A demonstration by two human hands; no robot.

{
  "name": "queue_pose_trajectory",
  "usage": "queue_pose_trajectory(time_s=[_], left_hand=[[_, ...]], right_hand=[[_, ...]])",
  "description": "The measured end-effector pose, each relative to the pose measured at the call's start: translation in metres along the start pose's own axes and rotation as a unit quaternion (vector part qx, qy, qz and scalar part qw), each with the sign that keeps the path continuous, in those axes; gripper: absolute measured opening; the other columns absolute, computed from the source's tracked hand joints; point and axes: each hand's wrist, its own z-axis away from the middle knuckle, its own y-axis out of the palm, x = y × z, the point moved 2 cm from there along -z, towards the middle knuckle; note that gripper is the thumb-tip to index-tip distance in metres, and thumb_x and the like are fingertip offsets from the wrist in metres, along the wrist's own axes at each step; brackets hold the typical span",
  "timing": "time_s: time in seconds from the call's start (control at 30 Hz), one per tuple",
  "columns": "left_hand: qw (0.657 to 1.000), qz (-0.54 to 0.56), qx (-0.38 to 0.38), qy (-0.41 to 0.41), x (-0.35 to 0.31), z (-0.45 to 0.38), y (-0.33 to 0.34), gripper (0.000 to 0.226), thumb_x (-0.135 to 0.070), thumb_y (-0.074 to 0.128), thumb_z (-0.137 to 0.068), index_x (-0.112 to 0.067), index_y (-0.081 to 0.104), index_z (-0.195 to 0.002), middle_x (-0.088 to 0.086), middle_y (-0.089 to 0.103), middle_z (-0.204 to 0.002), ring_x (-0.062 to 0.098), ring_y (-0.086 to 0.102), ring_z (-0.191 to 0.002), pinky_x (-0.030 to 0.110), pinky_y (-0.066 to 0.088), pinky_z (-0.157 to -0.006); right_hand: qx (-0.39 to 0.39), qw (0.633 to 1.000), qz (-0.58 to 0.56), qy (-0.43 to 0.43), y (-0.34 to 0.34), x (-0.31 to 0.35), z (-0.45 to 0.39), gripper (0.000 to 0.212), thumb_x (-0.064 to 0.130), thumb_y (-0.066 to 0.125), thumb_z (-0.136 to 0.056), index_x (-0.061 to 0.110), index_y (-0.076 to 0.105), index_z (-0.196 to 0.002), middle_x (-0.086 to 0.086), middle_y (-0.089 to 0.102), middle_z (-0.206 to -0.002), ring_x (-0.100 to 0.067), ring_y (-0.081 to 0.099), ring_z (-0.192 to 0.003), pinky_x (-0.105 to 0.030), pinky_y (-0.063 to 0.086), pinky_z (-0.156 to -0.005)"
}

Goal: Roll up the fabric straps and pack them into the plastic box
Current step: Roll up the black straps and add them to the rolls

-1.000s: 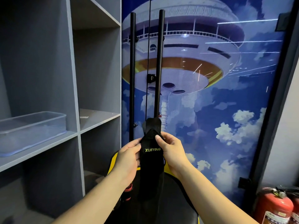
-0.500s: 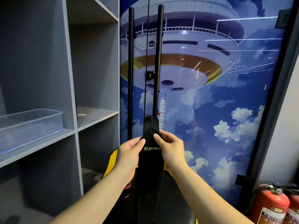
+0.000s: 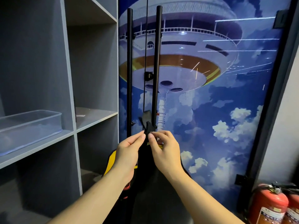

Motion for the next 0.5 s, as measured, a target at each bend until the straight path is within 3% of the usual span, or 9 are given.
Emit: queue_pose_trajectory(time_s=[0.1,0.23,0.37,0.43,0.5], left_hand=[[0.997,-0.053,0.05,0.03,-0.002,0.001,0.0,0.029,-0.014,0.057,-0.101,-0.029,0.073,-0.12,-0.01,0.071,-0.123,0.008,0.063,-0.119,0.033,0.047,-0.106],[0.981,-0.146,0.092,0.087,-0.006,0.0,-0.002,0.038,-0.003,0.054,-0.1,-0.034,0.075,-0.109,-0.016,0.07,-0.12,-0.003,0.061,-0.116,0.019,0.045,-0.103],[0.979,-0.162,0.0,0.124,-0.01,-0.008,-0.014,0.019,-0.006,0.07,-0.091,-0.022,0.077,-0.099,-0.004,0.077,-0.098,0.011,0.071,-0.097,0.015,0.053,-0.08],[0.979,-0.166,-0.034,0.114,-0.012,-0.014,-0.02,0.017,-0.013,0.075,-0.088,-0.019,0.074,-0.104,-0.003,0.074,-0.098,0.011,0.069,-0.095,0.018,0.053,-0.079],[0.983,-0.168,0.002,0.071,-0.013,-0.02,-0.02,0.023,-0.023,0.073,-0.091,-0.023,0.072,-0.114,-0.007,0.074,-0.105,0.005,0.068,-0.1,0.021,0.052,-0.088]], right_hand=[[0.036,0.986,-0.128,0.104,-0.002,0.003,-0.002,0.022,0.042,0.073,-0.089,0.031,0.075,-0.108,0.016,0.073,-0.099,0.0,0.067,-0.093,-0.024,0.055,-0.086],[0.032,0.952,-0.232,0.197,-0.002,-0.003,-0.008,0.012,0.021,0.078,-0.087,0.029,0.076,-0.096,0.01,0.078,-0.091,-0.007,0.073,-0.091,-0.035,0.059,-0.091],[0.038,0.93,-0.275,0.241,-0.004,-0.011,-0.016,0.016,0.015,0.068,-0.095,0.016,0.075,-0.109,0.0,0.078,-0.099,-0.018,0.073,-0.098,-0.044,0.056,-0.097],[0.052,0.923,-0.288,0.251,-0.007,-0.011,-0.018,0.021,0.014,0.066,-0.096,0.012,0.073,-0.116,-0.001,0.078,-0.102,-0.019,0.073,-0.1,-0.04,0.056,-0.097],[0.075,0.915,-0.303,0.257,-0.009,-0.01,-0.018,0.021,0.012,0.065,-0.096,0.011,0.073,-0.116,-0.003,0.078,-0.102,-0.022,0.073,-0.101,-0.035,0.057,-0.093]])
